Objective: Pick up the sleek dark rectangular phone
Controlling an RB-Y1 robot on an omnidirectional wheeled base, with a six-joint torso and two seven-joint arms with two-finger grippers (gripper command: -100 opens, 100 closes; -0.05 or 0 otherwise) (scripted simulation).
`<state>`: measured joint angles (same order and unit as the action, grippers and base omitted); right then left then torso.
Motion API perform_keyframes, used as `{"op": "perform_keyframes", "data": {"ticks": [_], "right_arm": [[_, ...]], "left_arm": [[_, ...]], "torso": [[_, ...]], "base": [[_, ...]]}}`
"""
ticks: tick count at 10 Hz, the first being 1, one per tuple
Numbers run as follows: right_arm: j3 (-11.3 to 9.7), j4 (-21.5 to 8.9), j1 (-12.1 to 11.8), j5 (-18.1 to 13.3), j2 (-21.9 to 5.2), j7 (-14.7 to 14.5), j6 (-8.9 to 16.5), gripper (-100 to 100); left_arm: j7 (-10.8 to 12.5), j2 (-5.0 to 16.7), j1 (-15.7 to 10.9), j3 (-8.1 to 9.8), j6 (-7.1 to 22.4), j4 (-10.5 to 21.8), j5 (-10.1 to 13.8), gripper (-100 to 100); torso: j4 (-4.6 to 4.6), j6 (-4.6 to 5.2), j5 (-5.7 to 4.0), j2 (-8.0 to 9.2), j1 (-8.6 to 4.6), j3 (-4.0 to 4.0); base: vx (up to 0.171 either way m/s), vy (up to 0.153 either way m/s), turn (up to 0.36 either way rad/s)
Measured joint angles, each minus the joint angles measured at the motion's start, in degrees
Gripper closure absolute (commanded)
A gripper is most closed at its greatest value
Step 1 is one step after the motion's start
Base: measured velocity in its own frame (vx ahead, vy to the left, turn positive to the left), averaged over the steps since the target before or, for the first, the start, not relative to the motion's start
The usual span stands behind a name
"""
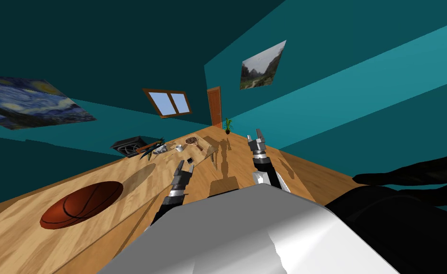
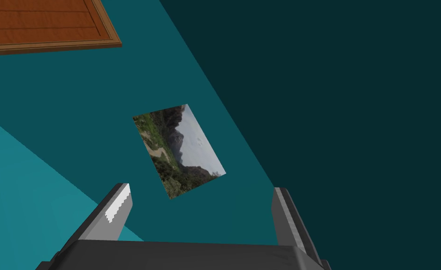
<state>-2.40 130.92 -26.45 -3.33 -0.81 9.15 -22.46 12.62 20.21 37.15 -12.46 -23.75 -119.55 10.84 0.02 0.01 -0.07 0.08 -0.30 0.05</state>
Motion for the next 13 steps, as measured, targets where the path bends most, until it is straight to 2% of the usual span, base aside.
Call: {"op": "perform_keyframes", "data": {"ticks": [1, 3, 4, 5, 6, 7, 8, 9, 10, 11, 13], "right_arm": [[0.00, 0.00, 0.00, 0.00, 0.00, 0.00, 0.00, 0], [0.00, 0.00, 0.00, 0.00, 0.00, 0.00, 0.00, 0], [-0.01, 0.00, -0.01, 0.00, 0.01, 0.00, 0.00, 0], [0.00, 0.00, 0.00, 0.00, 0.00, 0.00, 0.00, 0], [0.00, 0.00, -0.01, 0.00, 0.00, 0.00, 0.00, 0], [0.00, 0.00, -0.01, 0.00, 0.00, 0.00, 0.00, 0], [0.00, 0.00, -0.01, 0.00, 0.00, 0.00, 0.00, 0], [0.00, 0.00, -0.01, 0.00, 0.00, 0.00, 0.00, 0], [0.00, 0.00, -0.01, 0.00, 0.00, 0.00, 0.00, 0], [0.00, 0.00, -0.01, 0.00, 0.00, 0.00, 0.00, 0], [0.00, 0.00, -0.01, 0.00, 0.00, 0.00, 0.00, 0]], "left_arm": [[0.47, 1.10, 1.00, -0.65, 0.31, 0.43, 0.18, -100], [1.76, 4.67, 2.76, -3.13, -0.75, 5.44, 0.73, -100], [2.72, 6.90, 4.70, -4.33, -0.37, 6.73, 1.18, -100], [2.94, 7.71, 4.73, -5.36, 0.13, 8.36, 1.12, -100], [3.83, 10.17, 5.58, -5.65, 1.07, 9.05, 1.77, -100], [4.20, 10.82, 5.63, -6.45, 1.07, 10.94, 1.72, -100], [4.44, 12.12, 6.24, -7.71, 1.03, 12.74, 1.66, -100], [4.92, 13.23, 6.42, -8.10, 1.21, 14.01, 1.87, -100], [5.44, 14.55, 6.87, -9.26, 0.84, 16.54, 1.86, -100], [6.35, 16.36, 7.49, -10.35, 1.43, 18.21, 2.15, -100], [7.13, 18.58, 8.31, -11.77, 2.98, 20.77, 2.25, -100]], "torso": [[0.00, 0.00, -0.01, -0.01, 0.01, -0.01], [-0.02, 0.00, -0.03, -0.12, -0.13, -0.07], [-0.04, 0.00, -0.08, -0.19, -0.35, -0.11], [-0.04, 0.00, -0.06, -0.19, -0.20, -0.11], [-0.05, 0.01, -0.03, -0.23, -0.04, -0.13], [-0.05, 0.00, 0.01, -0.22, 0.08, -0.13], [-0.05, 0.01, 0.00, -0.26, 0.05, -0.15], [-0.05, 0.00, 0.00, -0.25, 0.06, -0.15], [-0.06, 0.01, 0.00, -0.30, 0.03, -0.17], [-0.09, 0.01, -0.02, -0.46, -0.04, -0.26], [-0.09, 0.02, -0.04, -0.46, -0.10, -0.26]], "base": [[-0.001, -0.084, -0.013], [0.030, -0.152, -0.036], [0.027, -0.122, 0.004], [0.040, -0.083, -0.044], [0.036, -0.050, -0.025], [0.050, -0.067, -0.060], [0.044, -0.067, -0.023], [0.064, -0.074, -0.066], [0.117, -0.099, -0.105], [0.094, -0.088, -0.040], [0.091, -0.095, -0.065]]}}
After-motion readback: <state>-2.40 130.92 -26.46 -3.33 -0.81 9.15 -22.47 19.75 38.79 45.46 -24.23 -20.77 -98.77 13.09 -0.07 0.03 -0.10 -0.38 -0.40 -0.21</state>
